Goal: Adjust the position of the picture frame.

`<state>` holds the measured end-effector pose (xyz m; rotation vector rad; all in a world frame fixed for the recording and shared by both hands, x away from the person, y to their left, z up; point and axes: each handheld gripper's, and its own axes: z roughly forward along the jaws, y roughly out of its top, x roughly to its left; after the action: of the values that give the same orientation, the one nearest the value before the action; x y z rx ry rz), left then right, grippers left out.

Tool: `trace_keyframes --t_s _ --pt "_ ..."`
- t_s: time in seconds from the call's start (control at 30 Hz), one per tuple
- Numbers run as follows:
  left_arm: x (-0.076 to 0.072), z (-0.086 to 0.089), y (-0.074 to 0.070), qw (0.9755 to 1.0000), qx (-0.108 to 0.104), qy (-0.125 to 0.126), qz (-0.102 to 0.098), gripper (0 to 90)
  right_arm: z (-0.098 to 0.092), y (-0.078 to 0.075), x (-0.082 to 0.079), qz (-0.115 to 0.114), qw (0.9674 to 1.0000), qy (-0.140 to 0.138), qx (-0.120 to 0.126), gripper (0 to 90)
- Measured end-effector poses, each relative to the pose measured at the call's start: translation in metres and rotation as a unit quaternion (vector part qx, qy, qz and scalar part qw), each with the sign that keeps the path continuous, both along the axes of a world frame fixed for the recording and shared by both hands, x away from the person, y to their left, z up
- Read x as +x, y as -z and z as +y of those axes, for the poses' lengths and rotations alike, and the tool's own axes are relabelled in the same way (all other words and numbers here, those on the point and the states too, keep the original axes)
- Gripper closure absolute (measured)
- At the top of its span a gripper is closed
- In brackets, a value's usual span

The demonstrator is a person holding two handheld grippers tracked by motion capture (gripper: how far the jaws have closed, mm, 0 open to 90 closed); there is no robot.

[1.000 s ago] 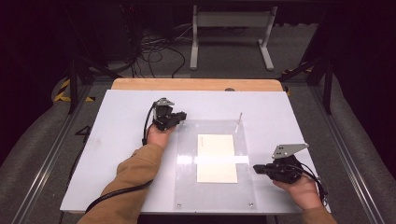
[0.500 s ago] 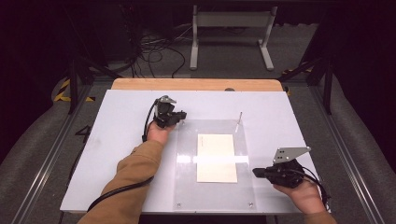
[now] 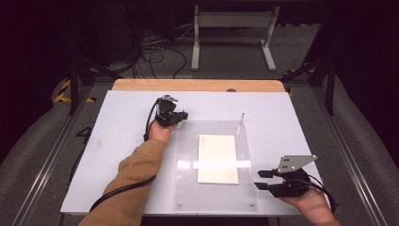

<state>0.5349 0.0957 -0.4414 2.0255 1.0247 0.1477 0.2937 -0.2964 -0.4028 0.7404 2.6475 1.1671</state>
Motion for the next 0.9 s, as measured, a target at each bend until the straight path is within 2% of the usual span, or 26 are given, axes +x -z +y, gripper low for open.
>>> trace_keyframes --t_s 0.03,0.13,0.23,0.33,0.37,0.47,0.53,0.6,0.8,0.9 --pt "0.001 -0.001 0.000 0.9999 -0.007 -0.003 0.008 84.5 0.000 0.000 -0.001 -0.005 1.0000 0.001 -0.004 51.0" --pt "0.004 0.000 -0.001 0.9998 -0.007 -0.003 0.016 84.5 -0.003 -0.001 -0.002 -0.013 0.9999 0.001 -0.007 44.5" --pt "0.007 0.000 -0.001 0.9996 -0.011 0.000 0.025 84.5 -0.004 -0.002 -0.004 -0.016 0.9999 0.001 0.002 37.7" --pt "0.009 0.000 -0.002 0.9997 -0.007 0.002 0.025 84.5 -0.005 -0.007 -0.008 -0.028 0.9995 0.001 0.012 32.5" --pt "0.009 -0.001 -0.002 0.9993 -0.013 0.000 0.034 84.6 -0.006 -0.009 -0.009 -0.031 0.9994 -0.001 0.014 30.9" --pt "0.011 0.000 -0.002 0.9994 -0.009 0.003 0.035 84.5 -0.005 -0.012 -0.013 -0.041 0.9991 -0.010 0.007 27.5" --pt "0.012 0.000 -0.002 0.9990 -0.014 0.002 0.043 84.4 -0.005 -0.012 -0.015 -0.047 0.9988 -0.014 0.001 26.1" --pt "0.013 0.000 -0.003 0.9991 -0.008 0.002 0.042 84.4 -0.005 -0.012 -0.017 -0.048 0.9987 -0.020 0.000 23.4" --pt "0.013 0.000 -0.002 0.9990 -0.012 0.003 0.043 84.5 -0.001 -0.016 -0.025 -0.061 0.9973 -0.039 0.010 14.1" --pt "0.013 0.000 -0.002 0.9988 -0.016 0.002 0.046 84.4 0.007 -0.015 -0.030 -0.074 0.9959 -0.049 -0.016 9.9"
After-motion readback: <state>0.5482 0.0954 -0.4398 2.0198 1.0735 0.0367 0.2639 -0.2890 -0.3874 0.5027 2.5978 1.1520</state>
